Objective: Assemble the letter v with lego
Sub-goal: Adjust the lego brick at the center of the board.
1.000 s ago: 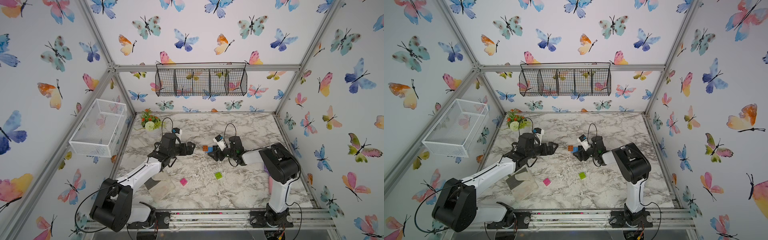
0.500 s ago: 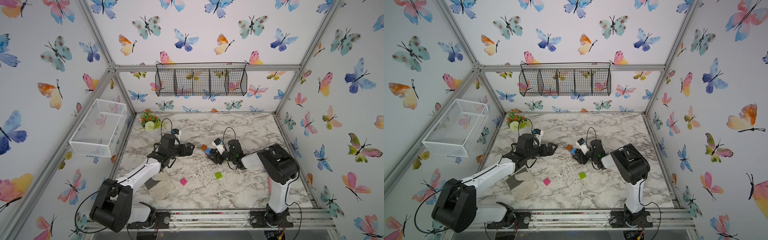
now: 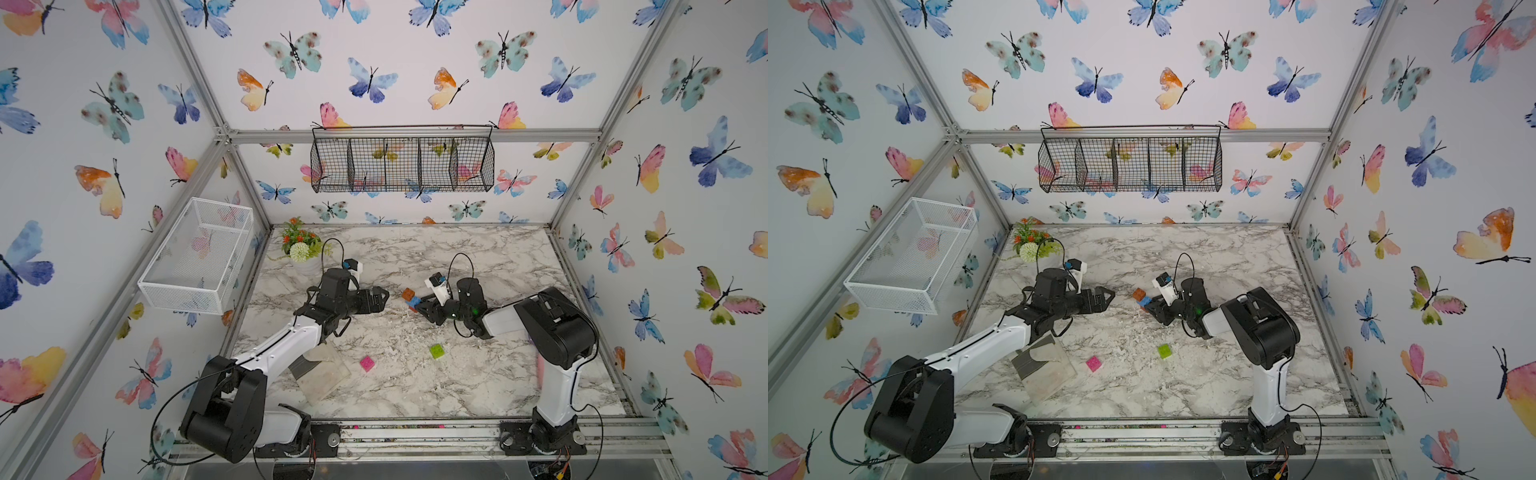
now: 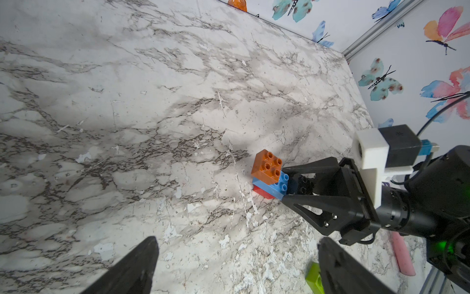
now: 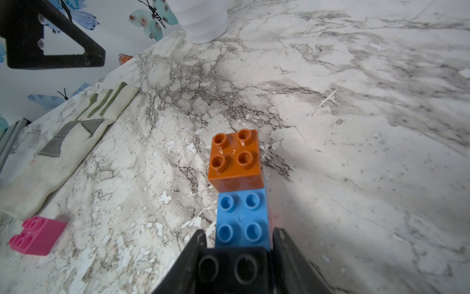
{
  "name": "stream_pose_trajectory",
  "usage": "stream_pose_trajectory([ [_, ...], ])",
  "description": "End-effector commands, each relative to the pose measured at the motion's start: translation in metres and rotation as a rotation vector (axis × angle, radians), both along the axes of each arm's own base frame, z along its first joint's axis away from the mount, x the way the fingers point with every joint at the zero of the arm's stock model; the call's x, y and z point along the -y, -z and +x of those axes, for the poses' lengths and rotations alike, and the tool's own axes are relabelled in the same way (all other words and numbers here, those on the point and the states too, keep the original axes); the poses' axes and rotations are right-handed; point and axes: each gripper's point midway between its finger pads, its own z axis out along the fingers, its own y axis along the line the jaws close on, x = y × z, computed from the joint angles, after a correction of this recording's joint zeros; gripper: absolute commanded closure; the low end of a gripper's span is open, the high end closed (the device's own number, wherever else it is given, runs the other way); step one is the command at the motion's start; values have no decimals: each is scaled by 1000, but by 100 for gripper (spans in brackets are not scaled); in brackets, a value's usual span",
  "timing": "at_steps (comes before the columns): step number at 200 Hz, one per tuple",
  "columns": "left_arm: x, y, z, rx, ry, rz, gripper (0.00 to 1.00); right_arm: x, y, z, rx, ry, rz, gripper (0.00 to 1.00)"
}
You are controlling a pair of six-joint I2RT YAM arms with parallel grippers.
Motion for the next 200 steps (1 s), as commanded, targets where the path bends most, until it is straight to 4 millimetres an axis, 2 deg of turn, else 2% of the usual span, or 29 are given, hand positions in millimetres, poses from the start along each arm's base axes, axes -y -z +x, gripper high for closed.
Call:
stream_pose_trajectory([
  [1,-2,0,-2,-7,6,-9,2,-3,6,-5,-30,-5,12,57],
  [53,-10,3,0,-23,-16,-4,2,-7,0,-9,-74,-17,55,60],
  [89,-15,1,0,-30,-23,-9,2,-13,-10,-18,-243,-4,147,62],
  [127,-25,4,-2,-40,-44,-1,2,-12,0,-30,-414,22,164,63],
  [153,-28,6,-4,-45,-49,-3,2,-13,3,-34,-490,28,185,58],
  [184,-29,7,-5,-49,-49,-3,2,-8,23,-30,-553,93,119,58],
  [200,-35,10,-4,-57,-63,13,2,-3,33,-27,-572,133,66,50],
])
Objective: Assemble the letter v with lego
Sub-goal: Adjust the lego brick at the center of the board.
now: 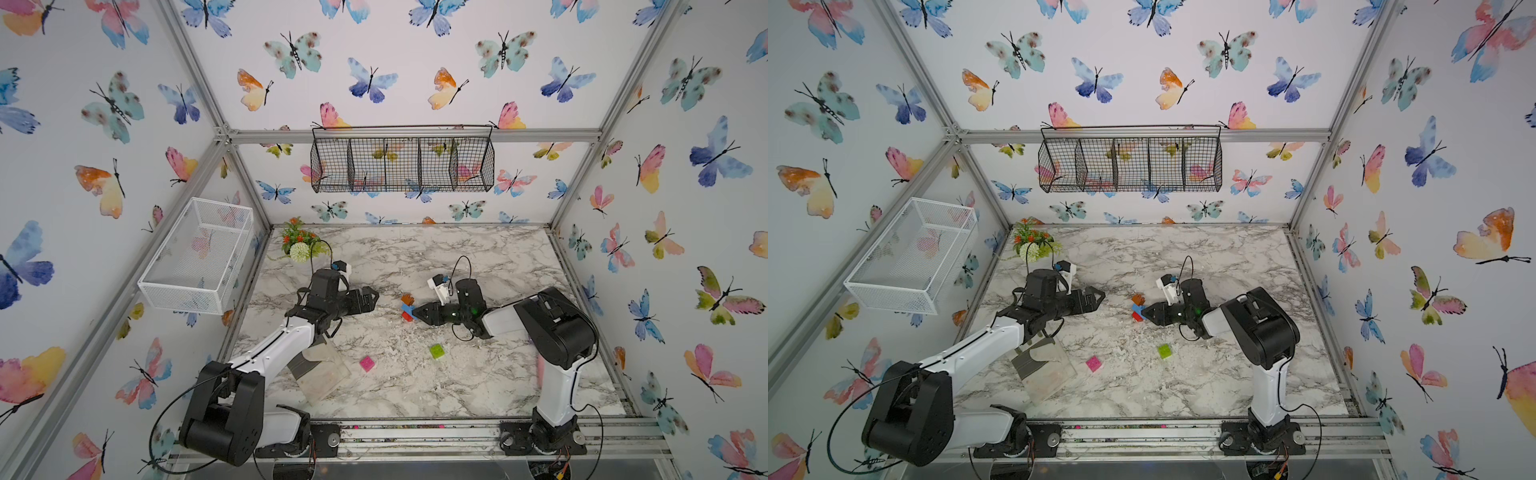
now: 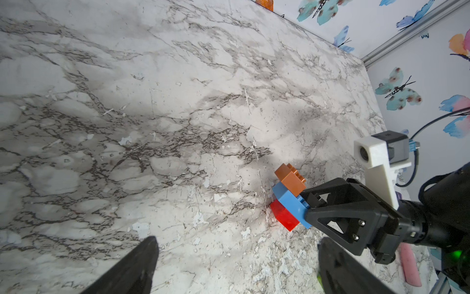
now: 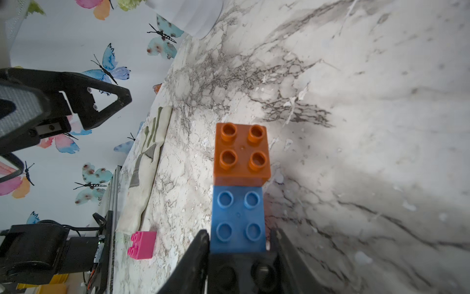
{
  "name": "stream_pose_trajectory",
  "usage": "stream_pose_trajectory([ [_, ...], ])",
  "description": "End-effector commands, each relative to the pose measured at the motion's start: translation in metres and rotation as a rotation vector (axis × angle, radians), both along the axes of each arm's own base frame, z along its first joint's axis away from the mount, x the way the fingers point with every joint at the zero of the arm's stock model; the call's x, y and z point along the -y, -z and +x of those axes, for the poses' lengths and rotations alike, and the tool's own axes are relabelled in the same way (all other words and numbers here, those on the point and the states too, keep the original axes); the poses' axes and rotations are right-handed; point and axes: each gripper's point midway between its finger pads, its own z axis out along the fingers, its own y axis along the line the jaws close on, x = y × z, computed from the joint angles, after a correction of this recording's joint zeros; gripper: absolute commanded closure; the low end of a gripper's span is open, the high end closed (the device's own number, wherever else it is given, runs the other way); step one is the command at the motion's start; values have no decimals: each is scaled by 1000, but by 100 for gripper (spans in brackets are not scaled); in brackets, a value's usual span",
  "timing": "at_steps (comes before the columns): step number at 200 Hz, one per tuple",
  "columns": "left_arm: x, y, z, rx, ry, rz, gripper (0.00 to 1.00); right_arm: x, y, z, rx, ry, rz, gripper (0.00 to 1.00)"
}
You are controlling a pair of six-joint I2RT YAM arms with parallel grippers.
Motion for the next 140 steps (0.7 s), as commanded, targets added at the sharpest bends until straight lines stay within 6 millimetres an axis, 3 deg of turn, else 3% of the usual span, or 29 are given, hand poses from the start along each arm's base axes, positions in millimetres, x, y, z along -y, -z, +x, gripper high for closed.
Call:
stream_pose_trajectory([
  [1,-6,0,-4,-3,-1,7,2,5,24,-1,-93,34,-89,50],
  [78,-19,3,-9,-14,-12,-8,2,28,31,8,-68,87,-303,26],
  [102,-21,4,-11,-17,-13,-5,2,39,25,12,-32,100,-381,16],
  [140,-22,5,-13,-25,-12,-2,2,47,11,6,8,86,-431,11],
])
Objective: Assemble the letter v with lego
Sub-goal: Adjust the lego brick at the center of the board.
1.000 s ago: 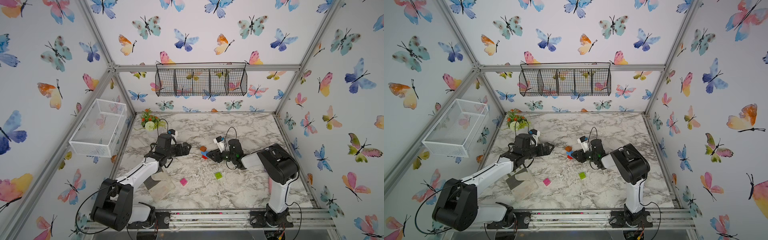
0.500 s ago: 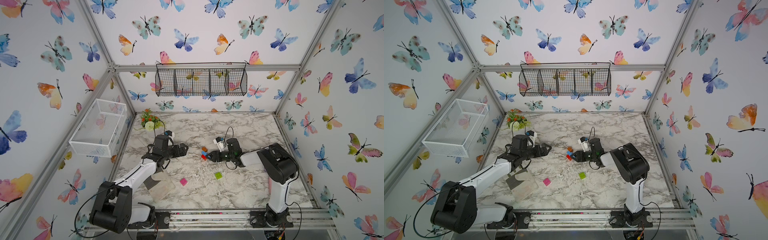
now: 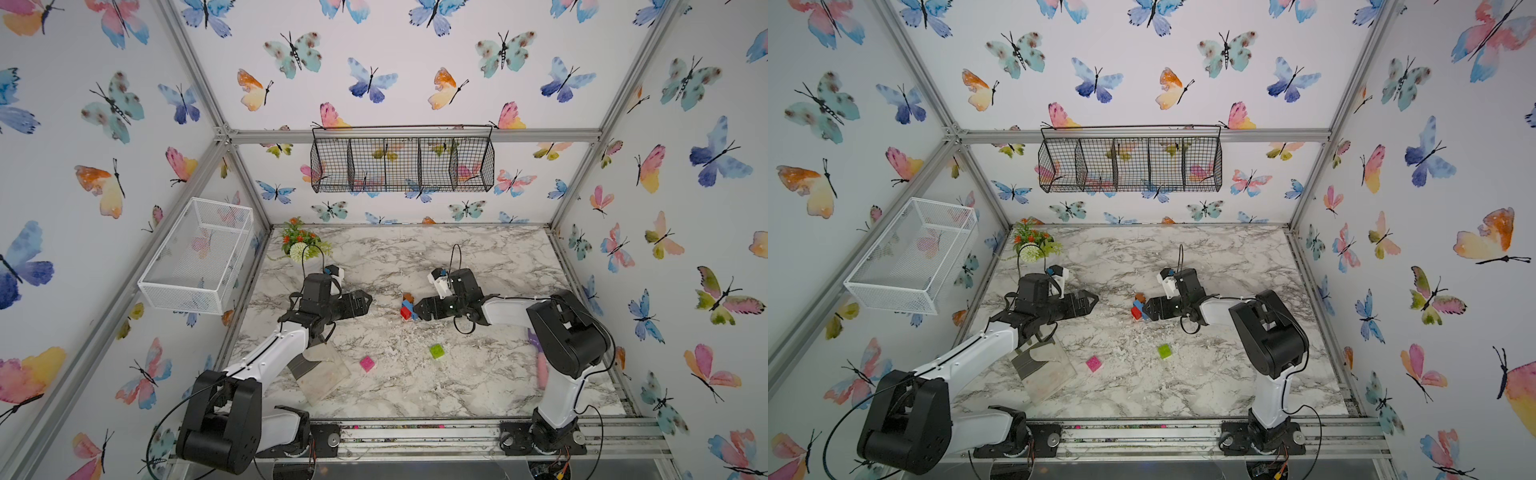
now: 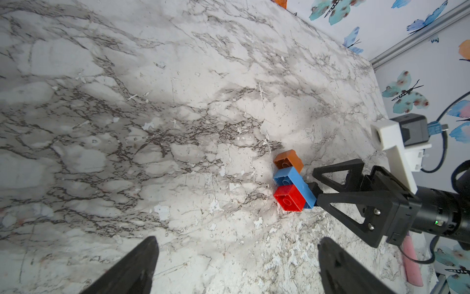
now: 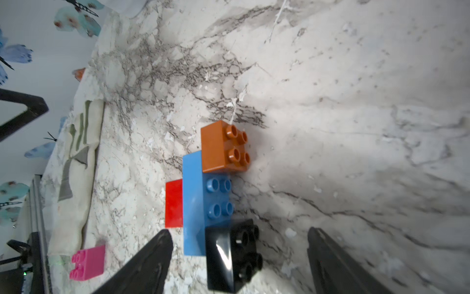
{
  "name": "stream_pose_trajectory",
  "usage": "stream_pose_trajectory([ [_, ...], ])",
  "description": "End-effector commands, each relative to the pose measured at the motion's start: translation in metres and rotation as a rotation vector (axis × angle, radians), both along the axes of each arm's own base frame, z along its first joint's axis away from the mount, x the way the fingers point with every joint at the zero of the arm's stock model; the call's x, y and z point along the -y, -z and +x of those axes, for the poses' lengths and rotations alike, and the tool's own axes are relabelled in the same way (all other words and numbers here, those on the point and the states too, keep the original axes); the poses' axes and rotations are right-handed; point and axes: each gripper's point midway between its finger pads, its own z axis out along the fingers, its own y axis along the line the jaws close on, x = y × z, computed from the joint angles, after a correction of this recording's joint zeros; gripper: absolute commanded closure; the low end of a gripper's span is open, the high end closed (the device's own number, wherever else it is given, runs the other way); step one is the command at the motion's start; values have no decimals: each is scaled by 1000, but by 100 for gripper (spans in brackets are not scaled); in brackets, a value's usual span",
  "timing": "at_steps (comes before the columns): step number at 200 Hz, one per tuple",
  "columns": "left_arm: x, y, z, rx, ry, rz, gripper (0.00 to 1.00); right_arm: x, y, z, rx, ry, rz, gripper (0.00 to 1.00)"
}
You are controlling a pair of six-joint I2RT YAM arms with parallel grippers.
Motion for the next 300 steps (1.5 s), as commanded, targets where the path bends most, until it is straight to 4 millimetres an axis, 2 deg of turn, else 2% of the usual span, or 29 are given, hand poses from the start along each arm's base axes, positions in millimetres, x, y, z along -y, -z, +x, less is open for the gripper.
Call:
stream_pose_trajectory([
  [1,-1,-3,-5,-2,19,2,2,20,10,-14,-30,1,-122,10],
  [34,-4,-4,-6,-7,7,8,2,20,21,-29,-13,-14,-243,8],
  [65,-8,-6,-11,-30,-13,10,2,24,35,-28,-16,4,-351,7],
  [89,-16,-5,-20,-47,-48,31,2,30,37,-22,-2,26,-398,8],
  [151,-17,-1,-52,-73,-15,55,2,57,39,1,44,123,-586,6],
  [177,1,4,-76,-88,48,143,2,65,34,14,58,183,-626,4],
  [205,21,24,-106,-152,112,248,2,72,28,32,54,253,-601,1],
  [221,30,36,-118,-194,117,286,0,64,27,43,46,241,-514,1],
  [242,30,50,-125,-241,107,308,8,57,20,49,52,235,-473,1],
  [274,31,57,-130,-258,117,338,18,55,5,43,66,219,-412,1],
  [300,33,75,-141,-314,157,406,22,55,-10,32,76,209,-351,1],
])
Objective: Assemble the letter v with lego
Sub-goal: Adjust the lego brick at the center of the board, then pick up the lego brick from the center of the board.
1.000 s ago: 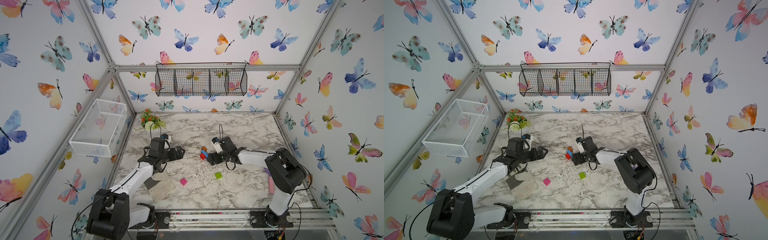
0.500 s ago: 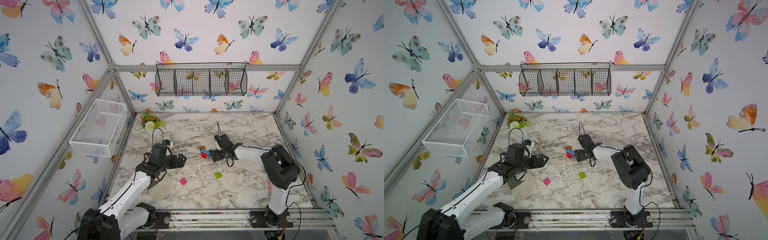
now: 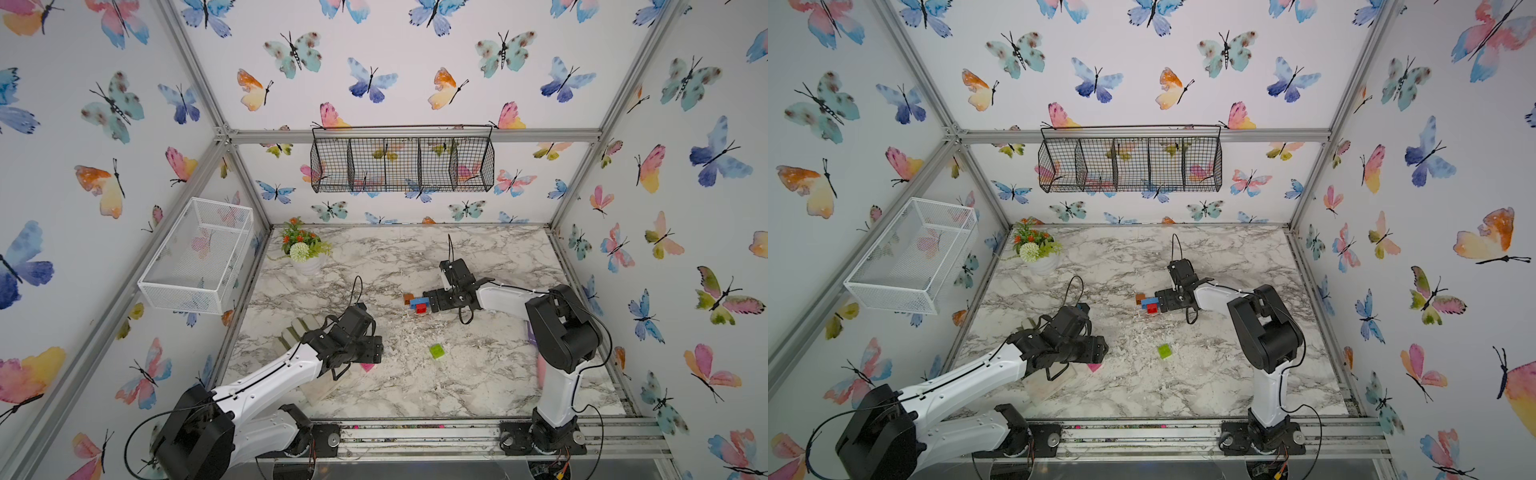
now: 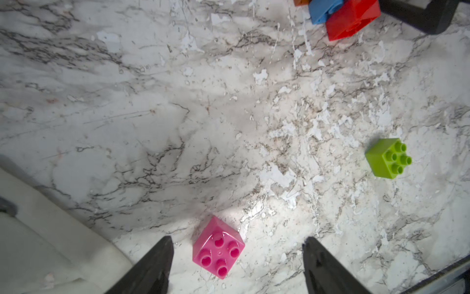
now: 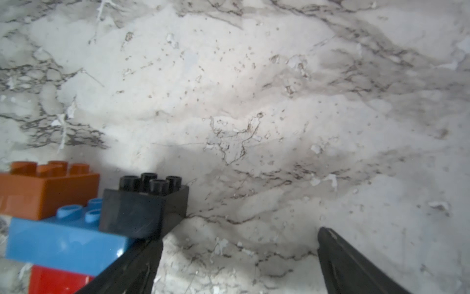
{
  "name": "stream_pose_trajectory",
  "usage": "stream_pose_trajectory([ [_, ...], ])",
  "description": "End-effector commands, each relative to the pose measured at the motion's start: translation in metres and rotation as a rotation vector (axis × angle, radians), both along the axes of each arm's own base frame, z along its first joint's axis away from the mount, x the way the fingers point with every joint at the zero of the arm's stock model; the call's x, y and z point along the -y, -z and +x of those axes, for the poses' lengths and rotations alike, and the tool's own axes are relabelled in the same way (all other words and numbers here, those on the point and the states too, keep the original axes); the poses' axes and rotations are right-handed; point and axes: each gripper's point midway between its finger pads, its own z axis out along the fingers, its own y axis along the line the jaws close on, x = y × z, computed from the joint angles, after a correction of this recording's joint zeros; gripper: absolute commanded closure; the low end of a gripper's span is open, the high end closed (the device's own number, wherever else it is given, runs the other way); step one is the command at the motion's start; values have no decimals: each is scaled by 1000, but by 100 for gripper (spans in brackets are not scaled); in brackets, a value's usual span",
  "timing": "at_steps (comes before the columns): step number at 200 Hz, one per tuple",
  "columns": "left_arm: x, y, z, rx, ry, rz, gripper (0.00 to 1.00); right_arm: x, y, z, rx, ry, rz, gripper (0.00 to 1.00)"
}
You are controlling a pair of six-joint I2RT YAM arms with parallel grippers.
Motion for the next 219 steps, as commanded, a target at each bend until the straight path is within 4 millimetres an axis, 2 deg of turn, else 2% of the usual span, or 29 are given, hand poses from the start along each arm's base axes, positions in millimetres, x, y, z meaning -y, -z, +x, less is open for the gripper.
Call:
stream_pose_trajectory([
  [1,-6,20,-12,-62,8,94,22,-5,-22,-10,17,-21,89,1],
  [25,-11,31,-21,-125,-50,104,22,0,-25,-19,20,-17,114,1],
  [45,-16,31,-23,-133,-142,76,23,5,-23,-25,18,-10,104,1],
  [70,-17,32,-22,-135,-212,51,27,7,-22,-29,20,-6,117,1],
  [94,-19,42,-23,-157,-249,78,32,9,-20,-32,18,-5,115,1],
  [128,-18,46,-15,-161,-321,88,39,13,-15,-36,20,-2,110,1],
  [157,-20,54,-15,-167,-338,105,42,16,-11,-37,16,4,96,1],
  [219,-17,67,-23,-200,-295,133,57,16,-15,-39,30,-3,104,1],
])
